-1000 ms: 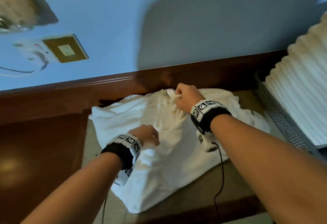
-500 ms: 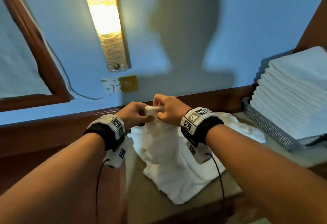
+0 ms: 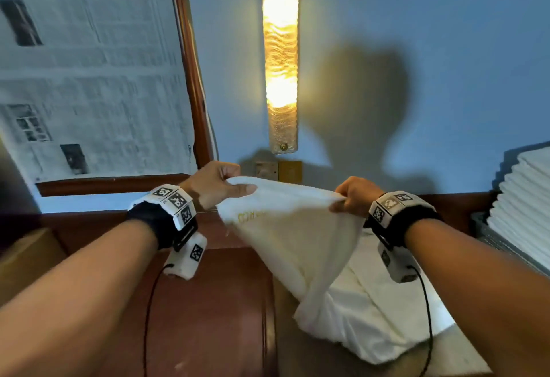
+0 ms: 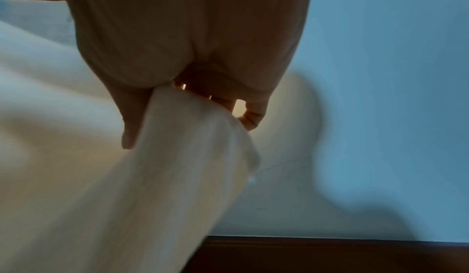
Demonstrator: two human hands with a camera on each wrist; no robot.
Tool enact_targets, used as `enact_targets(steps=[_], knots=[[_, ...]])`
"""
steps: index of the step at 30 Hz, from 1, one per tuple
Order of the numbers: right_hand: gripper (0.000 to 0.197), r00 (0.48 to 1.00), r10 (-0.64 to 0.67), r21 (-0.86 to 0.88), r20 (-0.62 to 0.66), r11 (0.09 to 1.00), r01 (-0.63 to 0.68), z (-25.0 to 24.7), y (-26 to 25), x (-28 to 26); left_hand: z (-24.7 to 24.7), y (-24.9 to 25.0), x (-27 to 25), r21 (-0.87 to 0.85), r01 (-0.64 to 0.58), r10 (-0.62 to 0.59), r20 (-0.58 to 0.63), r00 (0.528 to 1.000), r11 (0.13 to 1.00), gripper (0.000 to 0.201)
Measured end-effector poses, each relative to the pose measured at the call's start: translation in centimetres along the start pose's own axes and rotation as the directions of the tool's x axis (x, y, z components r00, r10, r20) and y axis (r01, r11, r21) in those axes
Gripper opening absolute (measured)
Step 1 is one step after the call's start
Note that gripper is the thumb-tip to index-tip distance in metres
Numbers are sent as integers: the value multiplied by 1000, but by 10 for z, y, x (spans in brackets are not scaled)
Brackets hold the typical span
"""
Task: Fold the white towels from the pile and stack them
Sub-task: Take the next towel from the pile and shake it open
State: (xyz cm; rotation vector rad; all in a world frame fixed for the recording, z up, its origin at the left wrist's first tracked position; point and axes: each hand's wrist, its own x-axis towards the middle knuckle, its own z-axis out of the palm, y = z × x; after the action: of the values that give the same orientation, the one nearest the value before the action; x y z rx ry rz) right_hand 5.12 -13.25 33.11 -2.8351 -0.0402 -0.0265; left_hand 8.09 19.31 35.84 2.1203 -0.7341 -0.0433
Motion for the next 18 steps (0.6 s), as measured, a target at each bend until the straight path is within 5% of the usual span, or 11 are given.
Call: enact_targets(steps=[3, 8, 11, 14, 18], knots=[[32, 998, 27, 3, -57, 1000, -27, -8, -7, 5, -23, -12, -25, 31, 29, -26, -98, 995, 999, 53], [24, 967, 14, 229, -255, 972, 46, -17, -33, 19, -52, -38, -43, 223, 212, -124, -352, 928, 952, 46], [19, 902, -122, 282, -414, 925, 255, -18, -68, 24, -45, -30, -45, 415, 330, -224, -284, 932, 848, 31], [23, 829, -418, 176, -371, 845, 504, -14, -115, 27, -7, -12, -28, 294, 279, -262, -99, 960, 914, 54], [30, 851, -473, 83, -230, 861, 501, -6, -136, 27, 23, -10, -2, 140, 110, -80, -201, 976, 984, 25]])
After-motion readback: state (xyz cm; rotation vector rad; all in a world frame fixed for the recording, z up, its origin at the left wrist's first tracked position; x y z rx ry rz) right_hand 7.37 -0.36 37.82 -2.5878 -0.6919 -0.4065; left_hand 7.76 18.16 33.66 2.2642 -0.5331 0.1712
